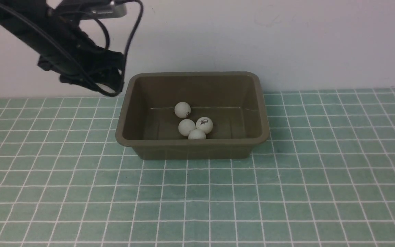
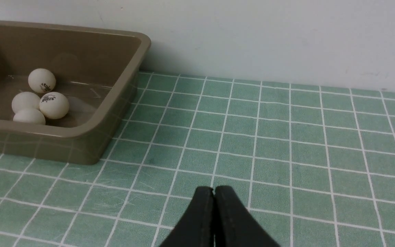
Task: Put the table tennis balls in the box on the green coffee tablecloth.
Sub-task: 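Drop the ball into the bin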
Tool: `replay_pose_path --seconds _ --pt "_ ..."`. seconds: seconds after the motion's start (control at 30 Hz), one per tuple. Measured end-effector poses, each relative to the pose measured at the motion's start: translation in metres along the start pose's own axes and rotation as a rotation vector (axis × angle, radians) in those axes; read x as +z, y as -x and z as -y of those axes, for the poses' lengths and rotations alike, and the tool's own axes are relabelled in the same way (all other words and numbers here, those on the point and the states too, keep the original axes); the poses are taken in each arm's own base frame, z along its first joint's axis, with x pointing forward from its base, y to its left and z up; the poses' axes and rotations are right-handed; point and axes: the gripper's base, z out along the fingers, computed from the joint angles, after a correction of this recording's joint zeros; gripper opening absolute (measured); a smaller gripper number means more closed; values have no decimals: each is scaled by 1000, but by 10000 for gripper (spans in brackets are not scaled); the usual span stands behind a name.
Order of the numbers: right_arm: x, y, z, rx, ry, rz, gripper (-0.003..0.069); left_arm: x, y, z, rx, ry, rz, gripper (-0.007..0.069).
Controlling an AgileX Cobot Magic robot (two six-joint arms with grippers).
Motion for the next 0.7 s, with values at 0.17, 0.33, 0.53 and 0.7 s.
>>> replay_pose_path --seconds 0.17,0.33,0.53,0.7 --pt "0 0 0 0 0 0 -10 53 1 17 51 3 11 353" --pt "0 0 0 0 0 0 -10 80 1 13 39 13 29 355" --pt "0 0 0 -1 0 0 -10 81 4 12 36 17 61 440" --pt "0 0 0 -1 0 0 -10 81 4 12 36 17 58 448"
